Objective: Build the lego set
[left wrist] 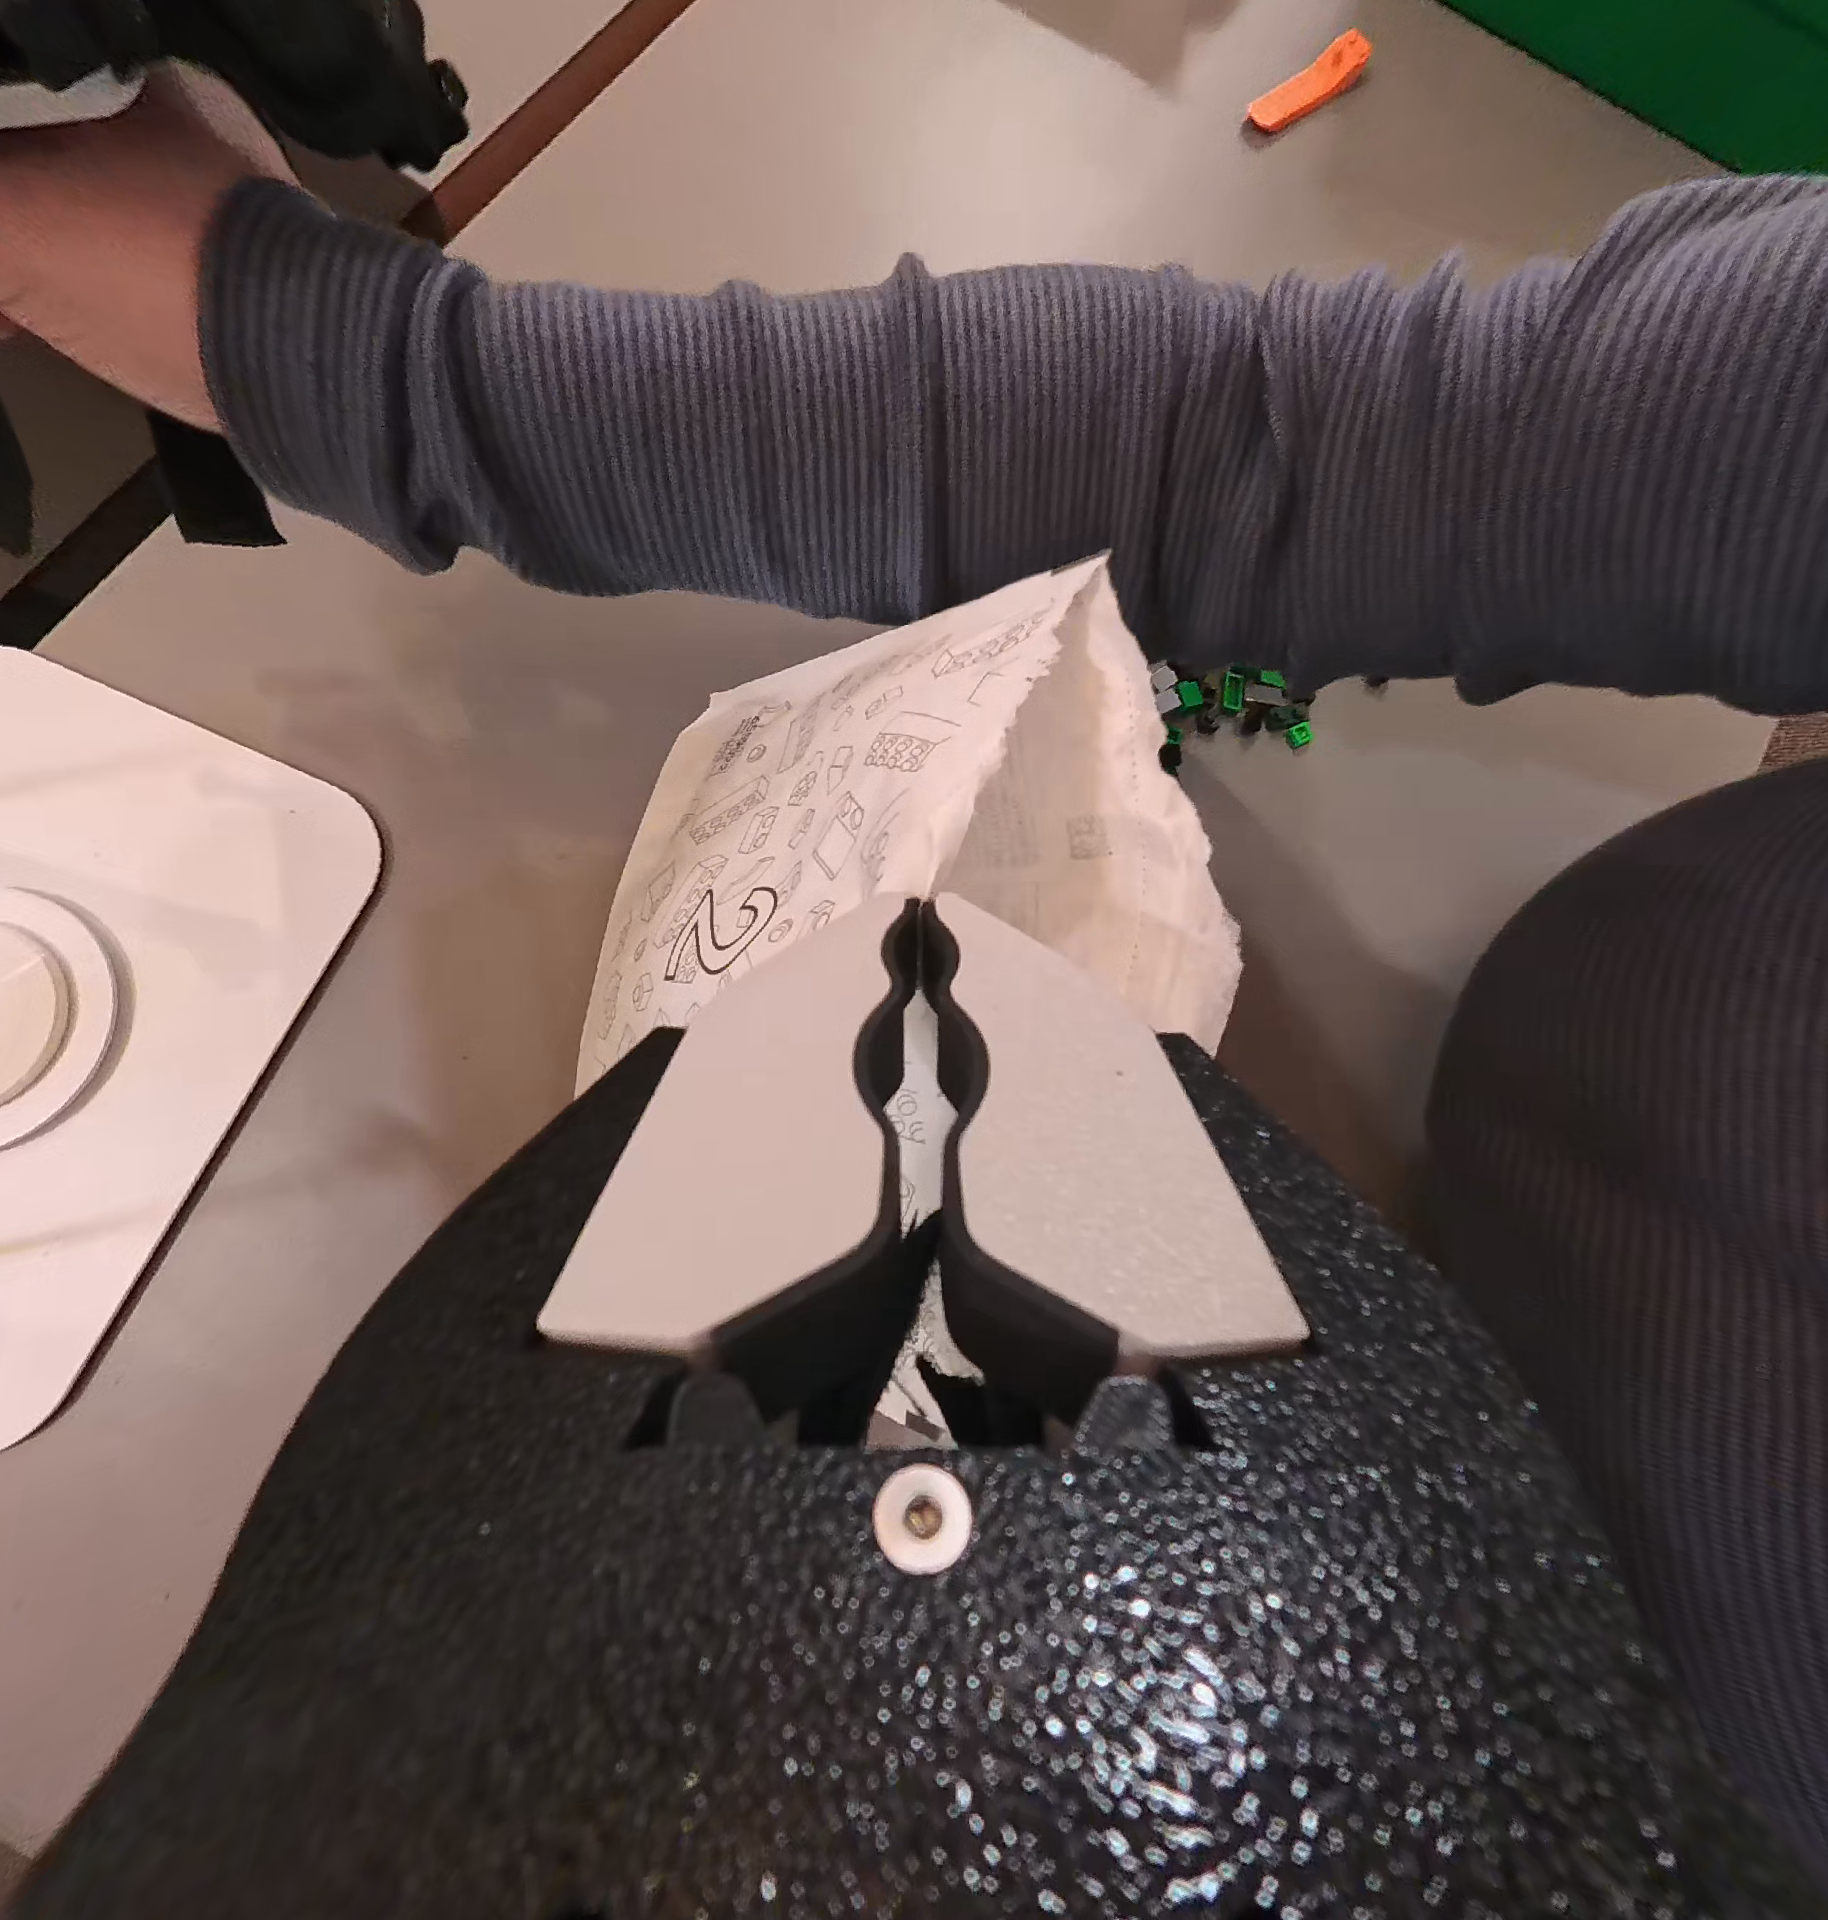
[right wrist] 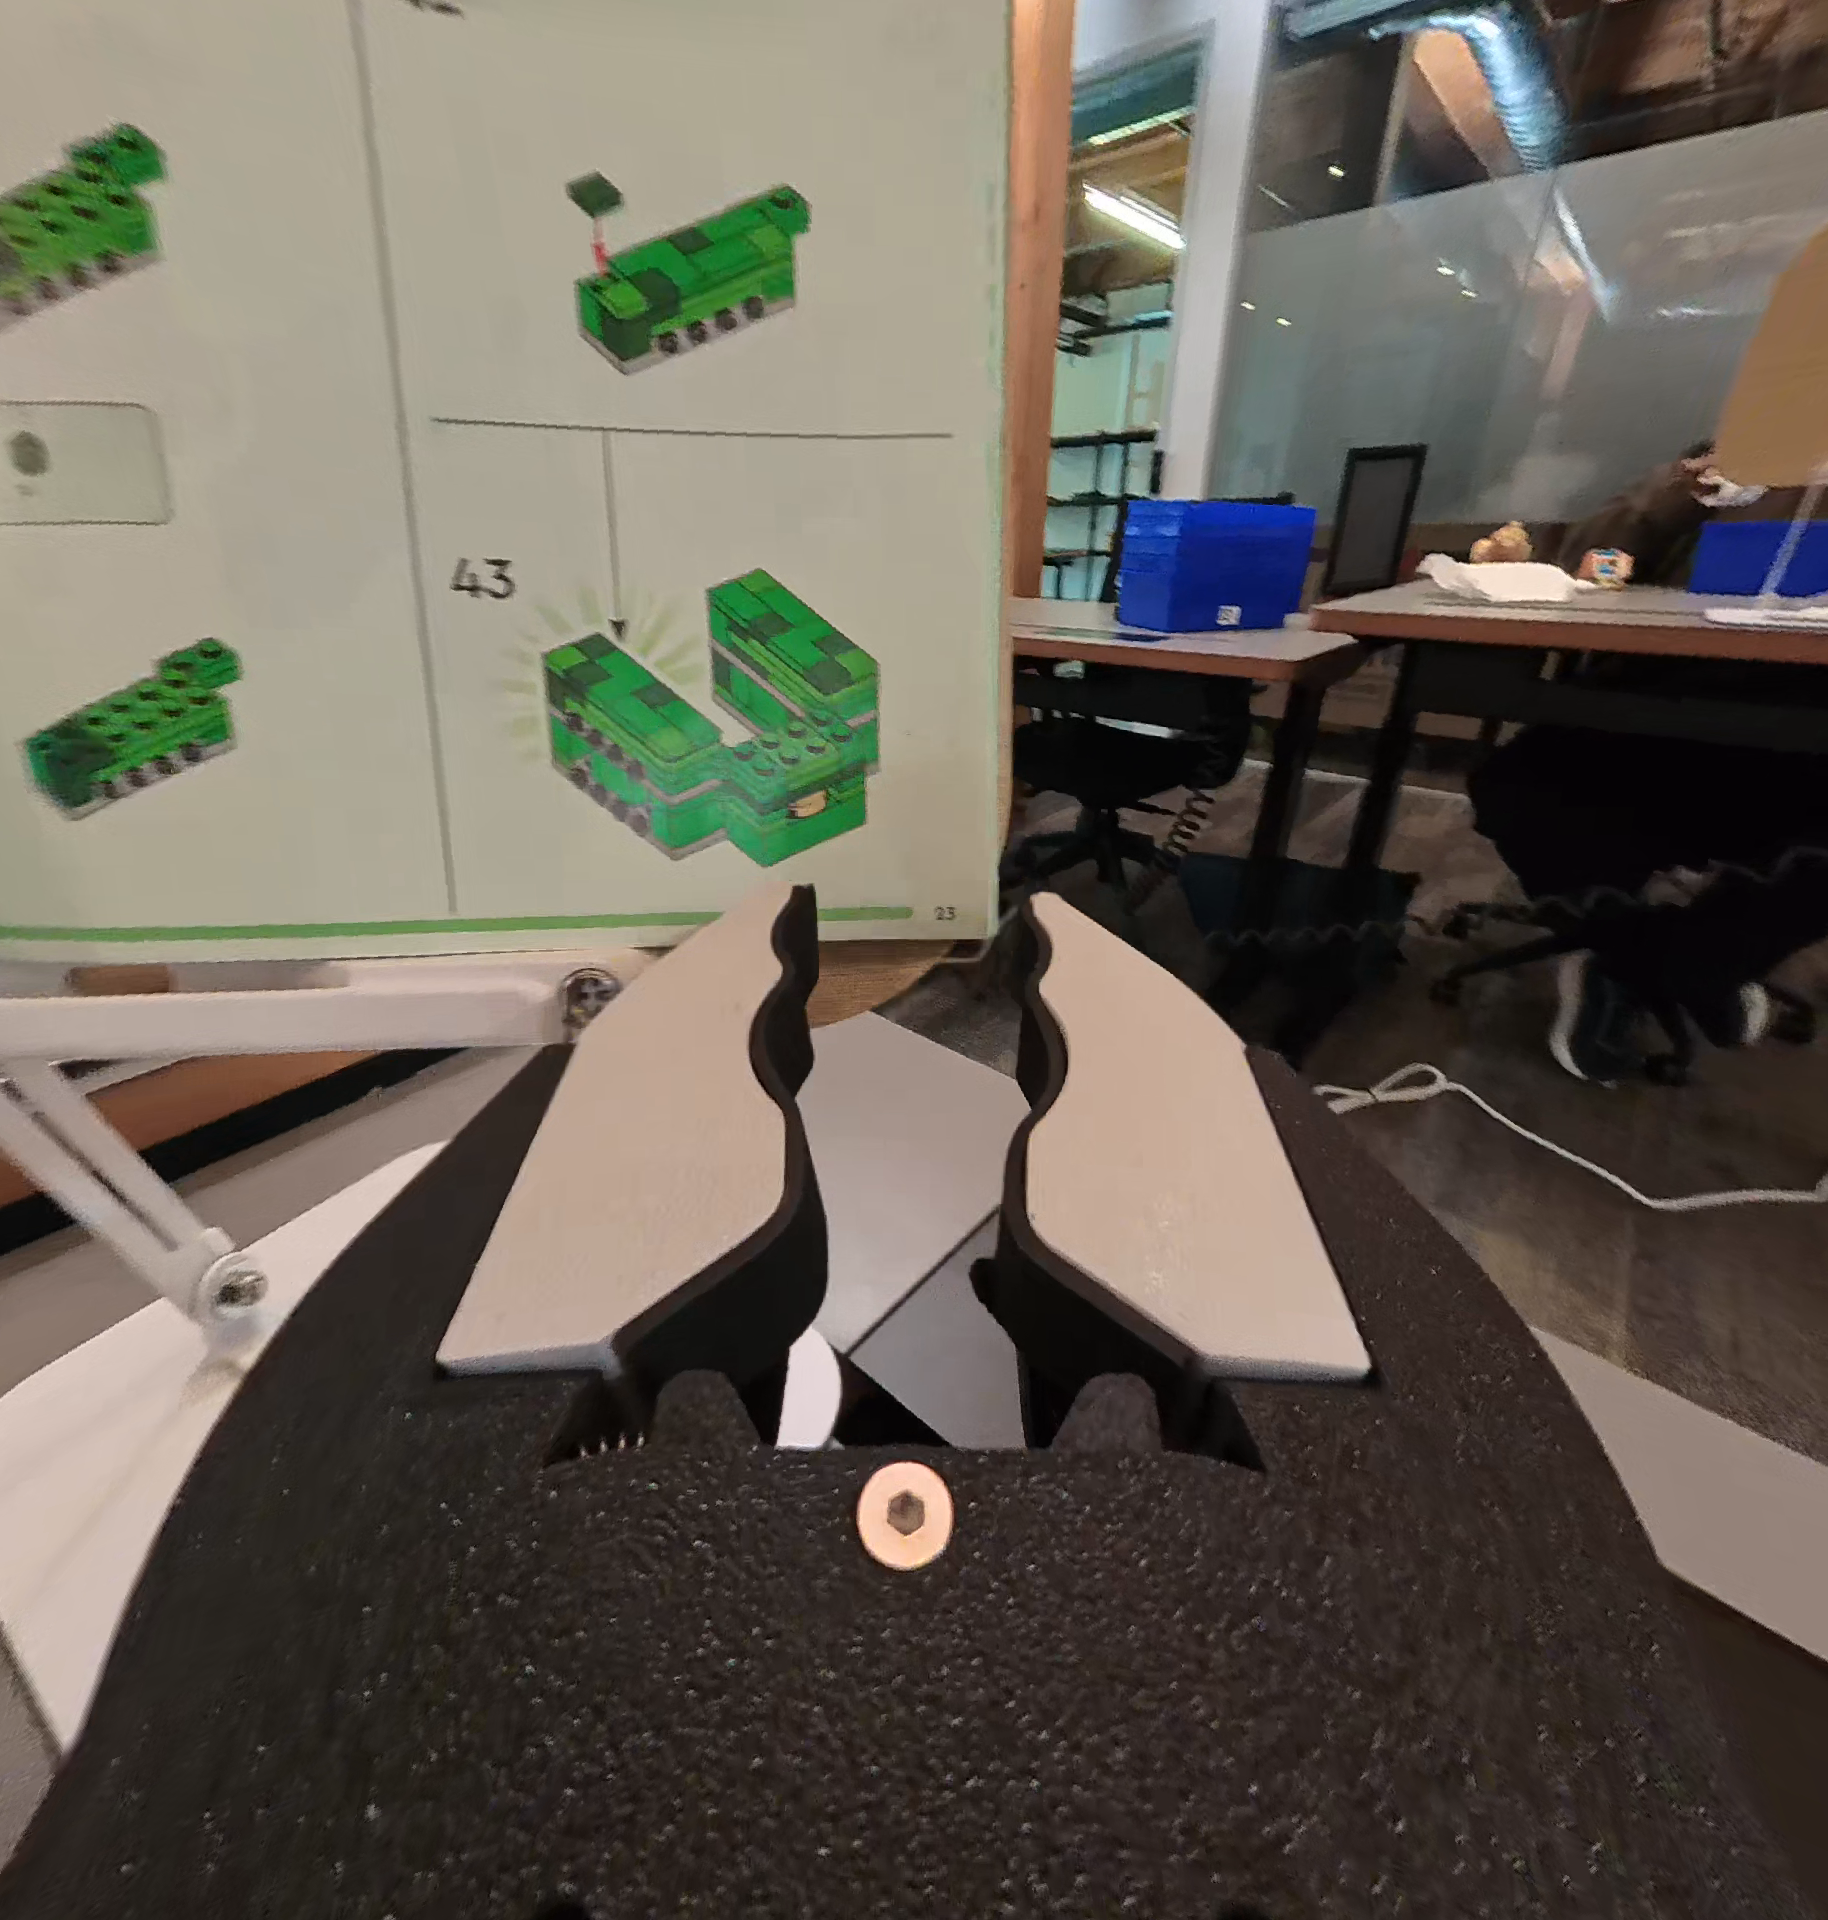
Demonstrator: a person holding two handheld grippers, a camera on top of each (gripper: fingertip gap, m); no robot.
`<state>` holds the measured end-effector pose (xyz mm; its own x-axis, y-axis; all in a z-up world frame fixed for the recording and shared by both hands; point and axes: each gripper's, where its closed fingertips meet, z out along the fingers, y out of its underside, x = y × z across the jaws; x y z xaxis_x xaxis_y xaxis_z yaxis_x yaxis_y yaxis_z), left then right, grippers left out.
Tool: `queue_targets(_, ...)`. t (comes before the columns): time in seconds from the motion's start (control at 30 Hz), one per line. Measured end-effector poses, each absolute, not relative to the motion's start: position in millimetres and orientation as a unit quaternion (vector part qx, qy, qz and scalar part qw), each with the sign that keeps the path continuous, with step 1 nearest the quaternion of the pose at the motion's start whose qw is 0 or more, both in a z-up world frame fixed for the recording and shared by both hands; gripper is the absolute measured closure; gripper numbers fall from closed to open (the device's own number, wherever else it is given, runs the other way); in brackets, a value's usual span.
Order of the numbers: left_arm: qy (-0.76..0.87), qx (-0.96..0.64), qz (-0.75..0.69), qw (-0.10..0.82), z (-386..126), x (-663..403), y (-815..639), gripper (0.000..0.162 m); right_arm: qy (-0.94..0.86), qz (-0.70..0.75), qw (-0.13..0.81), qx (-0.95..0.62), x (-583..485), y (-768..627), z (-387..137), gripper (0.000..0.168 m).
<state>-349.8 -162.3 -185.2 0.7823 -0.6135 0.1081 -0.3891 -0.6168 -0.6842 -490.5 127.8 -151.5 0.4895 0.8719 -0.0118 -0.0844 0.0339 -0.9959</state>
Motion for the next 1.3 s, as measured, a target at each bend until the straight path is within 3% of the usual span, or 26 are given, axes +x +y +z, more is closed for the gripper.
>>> queue_targets(0.3,0.284,-0.883,-0.17,0.332,-185,-350,-162,0.162,-0.335,0.341,0.642,-0.6,-487,134,-156,0.151)
queue_targets(0.47,0.283,-0.884,-0.17,0.332,-185,-350,-163,0.162,-0.346,0.369,0.623,-0.597,-493,133,-156,0.142)
queue_targets(0.77,0.283,-0.884,-0.173,0.329,-186,-350,-163,0.162,-0.343,0.37,0.627,-0.593,-488,134,-155,0.168)
queue_targets(1.3,0.288,-0.885,-0.17,0.324,-187,-348,-164,0.162,-0.396,0.413,0.616,-0.542,-492,96,-148,0.168)
